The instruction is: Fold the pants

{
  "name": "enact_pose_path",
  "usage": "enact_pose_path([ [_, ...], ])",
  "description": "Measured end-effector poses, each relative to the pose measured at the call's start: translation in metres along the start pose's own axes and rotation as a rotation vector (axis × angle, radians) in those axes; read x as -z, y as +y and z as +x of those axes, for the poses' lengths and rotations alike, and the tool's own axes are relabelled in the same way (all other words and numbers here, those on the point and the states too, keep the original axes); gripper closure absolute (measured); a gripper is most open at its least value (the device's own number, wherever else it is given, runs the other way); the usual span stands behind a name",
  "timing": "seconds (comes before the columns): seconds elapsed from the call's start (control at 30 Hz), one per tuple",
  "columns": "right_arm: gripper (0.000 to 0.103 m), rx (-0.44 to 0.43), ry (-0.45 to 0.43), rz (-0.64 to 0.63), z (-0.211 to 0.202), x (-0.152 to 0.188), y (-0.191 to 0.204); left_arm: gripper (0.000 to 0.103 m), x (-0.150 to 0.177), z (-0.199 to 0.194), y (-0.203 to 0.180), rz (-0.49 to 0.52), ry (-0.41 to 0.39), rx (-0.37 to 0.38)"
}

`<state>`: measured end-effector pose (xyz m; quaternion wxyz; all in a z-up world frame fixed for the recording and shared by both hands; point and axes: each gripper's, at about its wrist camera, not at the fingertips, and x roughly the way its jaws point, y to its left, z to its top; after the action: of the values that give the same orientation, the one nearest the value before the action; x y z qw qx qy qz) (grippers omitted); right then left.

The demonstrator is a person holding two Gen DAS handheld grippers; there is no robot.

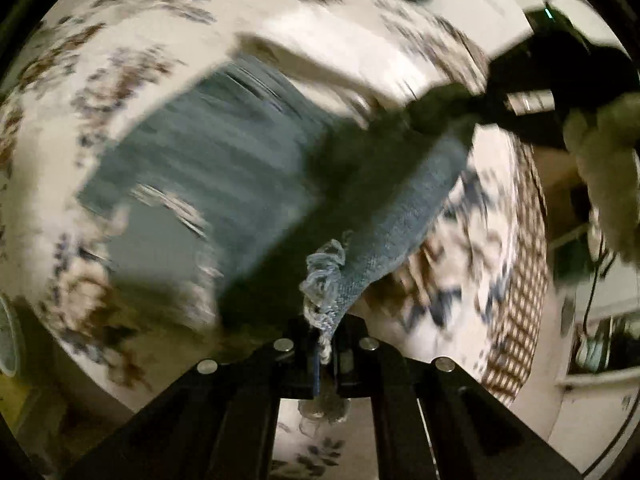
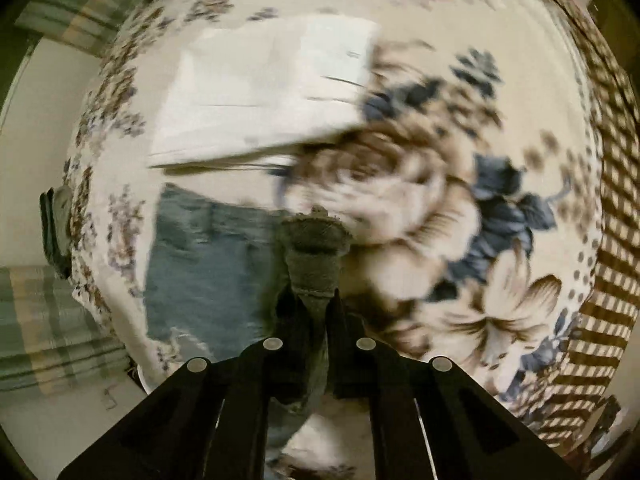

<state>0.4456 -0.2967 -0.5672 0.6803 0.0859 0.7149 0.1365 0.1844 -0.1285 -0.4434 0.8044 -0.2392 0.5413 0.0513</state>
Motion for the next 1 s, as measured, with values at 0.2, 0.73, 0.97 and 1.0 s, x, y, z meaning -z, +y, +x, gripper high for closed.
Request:
enact_pose_path([
  [0.2,0.096,0.003,-0.017,-0.109,-0.018,-0.013,0.103,0.101,-0.045,-0.031,0.070,-0.141,-0.098,-0.026],
  [0.73,0.096,0.225,0.091,-0.378,0.150,-0.043,0.293,0.101,-0.068,0.046,0.223,-0.374,-0.067,-0.123],
  [0.97,0.090,0.291,0.149,-0.483,0.177,-0.043,0.306,0.091,-0.048,0.052,0.245,-0.576,-0.077,-0.053],
  [1.0,0.083,0.278,0.161,-0.485,0.177,-0.044,0.308,0.081,-0.045,0.049,0.249,-0.607,-0.081,-0.067],
])
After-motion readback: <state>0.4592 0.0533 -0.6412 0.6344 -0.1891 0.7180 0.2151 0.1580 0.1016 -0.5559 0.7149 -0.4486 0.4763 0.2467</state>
